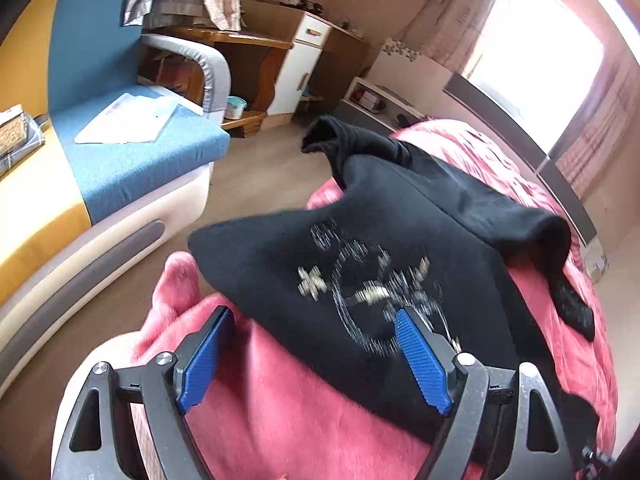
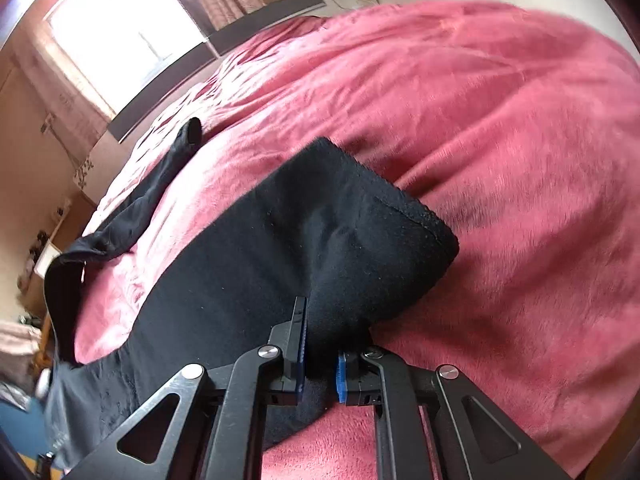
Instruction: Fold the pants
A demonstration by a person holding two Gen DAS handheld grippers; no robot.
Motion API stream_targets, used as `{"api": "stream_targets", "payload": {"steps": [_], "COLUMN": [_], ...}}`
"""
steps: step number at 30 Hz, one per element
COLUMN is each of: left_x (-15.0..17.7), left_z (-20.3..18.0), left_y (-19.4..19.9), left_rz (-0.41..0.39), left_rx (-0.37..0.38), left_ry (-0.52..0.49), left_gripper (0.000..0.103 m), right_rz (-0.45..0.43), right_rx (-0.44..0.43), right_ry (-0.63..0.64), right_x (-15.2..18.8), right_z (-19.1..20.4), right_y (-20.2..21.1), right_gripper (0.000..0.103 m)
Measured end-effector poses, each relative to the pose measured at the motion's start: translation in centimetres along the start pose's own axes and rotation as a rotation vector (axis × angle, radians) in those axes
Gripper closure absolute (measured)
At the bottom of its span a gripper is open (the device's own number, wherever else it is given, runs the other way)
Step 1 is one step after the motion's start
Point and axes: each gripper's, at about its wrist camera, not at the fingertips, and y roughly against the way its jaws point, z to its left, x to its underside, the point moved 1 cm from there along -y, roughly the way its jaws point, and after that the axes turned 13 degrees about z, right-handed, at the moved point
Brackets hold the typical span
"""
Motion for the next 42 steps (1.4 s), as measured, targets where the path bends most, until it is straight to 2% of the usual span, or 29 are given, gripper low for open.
{"api": "stream_targets", "payload": {"steps": [2, 4, 6, 8, 10, 12, 17, 21, 24, 28, 29, 33, 36, 38, 40, 41, 42], "left_x": [-0.9, -1.5, -2.2, -2.8, -3.0, -3.1, -2.7, -1.5, -0.1, 2.8, 3.6, 4.1, 3.1, 2.1, 1.2, 0.8, 0.1], "left_z": [0.5, 0.7, 1.0, 0.9, 0.6, 0.4, -0.8, -2.2, -3.2, -4.7, -4.9, -4.2, -2.9, -1.6, -0.6, -0.1, 0.5], "left_y": [-0.4, -0.9, -1.4, -2.0, -1.5, -0.4, 4.0, 6.7, 8.0, 6.5, 5.3, 3.3, 4.1, 4.5, 4.6, 4.4, 3.8], "left_rz": [-0.01, -0.01, 0.005, 0.069, 0.079, 0.058, -0.024, -0.049, -0.033, 0.026, 0.065, 0.122, 0.124, 0.104, 0.092, 0.088, 0.087], "left_rx": [0.003, 0.012, 0.06, 0.093, 0.089, 0.098, 0.132, 0.112, 0.111, 0.012, -0.017, -0.018, 0.083, 0.118, 0.125, 0.12, 0.116], "left_ry": [0.034, 0.053, 0.08, 0.087, 0.054, 0.016, -0.082, -0.155, -0.207, -0.345, -0.367, -0.347, -0.262, -0.197, -0.15, -0.129, -0.104], "left_gripper": [0.019, 0.026, 0.055, 0.064, 0.07, 0.088, 0.093, 0.094, 0.094, 0.092, 0.09, 0.078, 0.068, 0.066, 0.053, 0.043, 0.04], "right_rz": [0.005, 0.003, -0.009, -0.036, -0.07, -0.1, -0.191, -0.251, -0.287, -0.287, -0.281, -0.186, -0.122, -0.112, -0.114, -0.121, -0.132], "right_rx": [-0.03, -0.059, -0.068, -0.067, -0.064, -0.071, -0.047, 0.007, 0.041, 0.081, 0.091, 0.149, 0.177, 0.189, 0.22, 0.236, 0.246], "right_ry": [-0.032, -0.056, -0.064, -0.064, -0.057, -0.054, -0.041, -0.026, -0.067, -0.147, -0.162, -0.209, -0.251, -0.253, -0.238, -0.238, -0.245], "right_x": [0.1, -0.1, -0.3, -0.4, -0.5, -0.6, -1.0, -1.2, -1.5, -2.0, -2.0, -1.5, -0.9, -0.8, -1.1, -1.1, -1.1], "right_z": [-0.6, -1.0, -0.9, -0.7, -0.2, 0.0, 0.9, 0.8, -0.9, -4.1, -4.8, -7.1, -8.4, -8.7, -8.3, -8.3, -8.2], "right_y": [0.0, 0.2, 0.6, 1.3, 2.2, 3.4, 6.7, 8.9, 10.3, 10.7, 10.5, 7.9, 6.0, 5.9, 6.3, 6.6, 7.0], "right_gripper": [0.092, 0.094, 0.095, 0.095, 0.095, 0.096, 0.096, 0.096, 0.096, 0.096, 0.096, 0.096, 0.096, 0.095, 0.092, 0.084, 0.073]}}
